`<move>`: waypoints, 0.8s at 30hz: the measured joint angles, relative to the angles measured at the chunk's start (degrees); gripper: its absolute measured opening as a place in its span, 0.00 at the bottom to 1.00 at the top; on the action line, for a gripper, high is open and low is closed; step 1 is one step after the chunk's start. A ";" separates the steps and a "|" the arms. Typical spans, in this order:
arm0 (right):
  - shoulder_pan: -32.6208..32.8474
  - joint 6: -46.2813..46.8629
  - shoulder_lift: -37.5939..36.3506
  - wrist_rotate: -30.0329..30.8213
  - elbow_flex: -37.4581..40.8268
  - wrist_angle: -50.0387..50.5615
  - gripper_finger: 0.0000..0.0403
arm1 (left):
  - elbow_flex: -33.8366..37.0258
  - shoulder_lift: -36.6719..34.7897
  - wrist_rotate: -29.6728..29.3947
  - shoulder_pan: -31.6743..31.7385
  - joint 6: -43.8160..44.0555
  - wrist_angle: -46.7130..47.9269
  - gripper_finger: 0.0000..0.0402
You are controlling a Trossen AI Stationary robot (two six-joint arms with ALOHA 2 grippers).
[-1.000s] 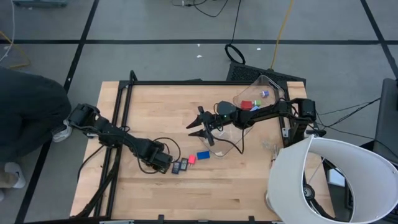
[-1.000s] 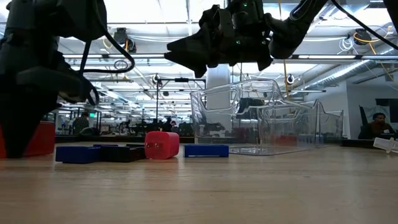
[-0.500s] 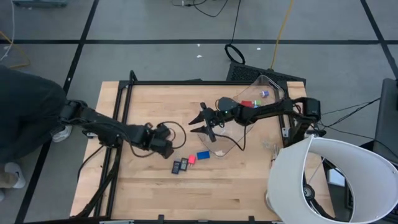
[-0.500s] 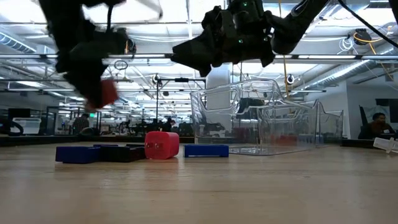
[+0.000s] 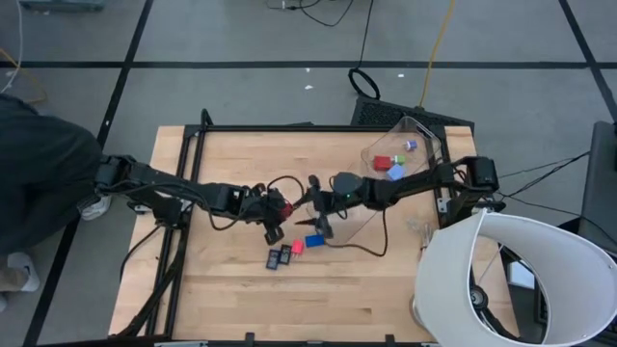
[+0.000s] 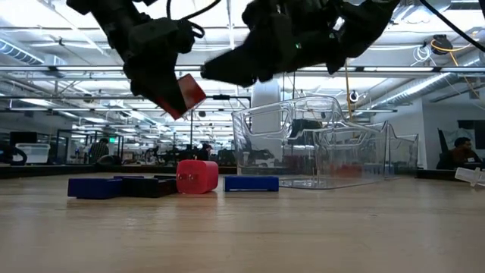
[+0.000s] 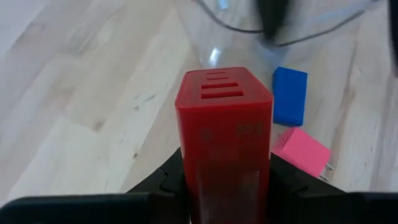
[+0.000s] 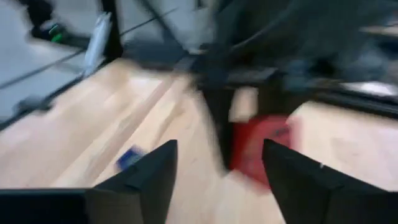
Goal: Pick & Place Office items
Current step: Put the red charger adapter into the right transparent bin
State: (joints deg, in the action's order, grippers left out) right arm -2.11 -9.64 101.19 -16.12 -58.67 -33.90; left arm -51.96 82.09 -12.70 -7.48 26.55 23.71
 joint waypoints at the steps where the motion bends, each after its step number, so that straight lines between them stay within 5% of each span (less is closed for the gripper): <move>1: 0.04 1.26 -0.16 1.09 -0.16 -0.31 0.60 | 0.00 0.11 0.20 0.06 -1.04 -0.15 0.31; 9: -0.11 7.42 -0.09 1.09 -0.15 -0.77 0.72 | -0.35 0.06 2.83 0.01 -5.12 -2.38 0.31; 24: -0.04 7.93 0.76 0.79 -0.15 -2.72 0.62 | -8.35 0.46 5.71 0.38 -14.31 0.58 0.31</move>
State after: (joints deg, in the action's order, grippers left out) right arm -2.15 -1.72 101.95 -15.33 -58.83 -36.62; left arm -60.31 82.54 -6.99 -7.09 12.24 24.29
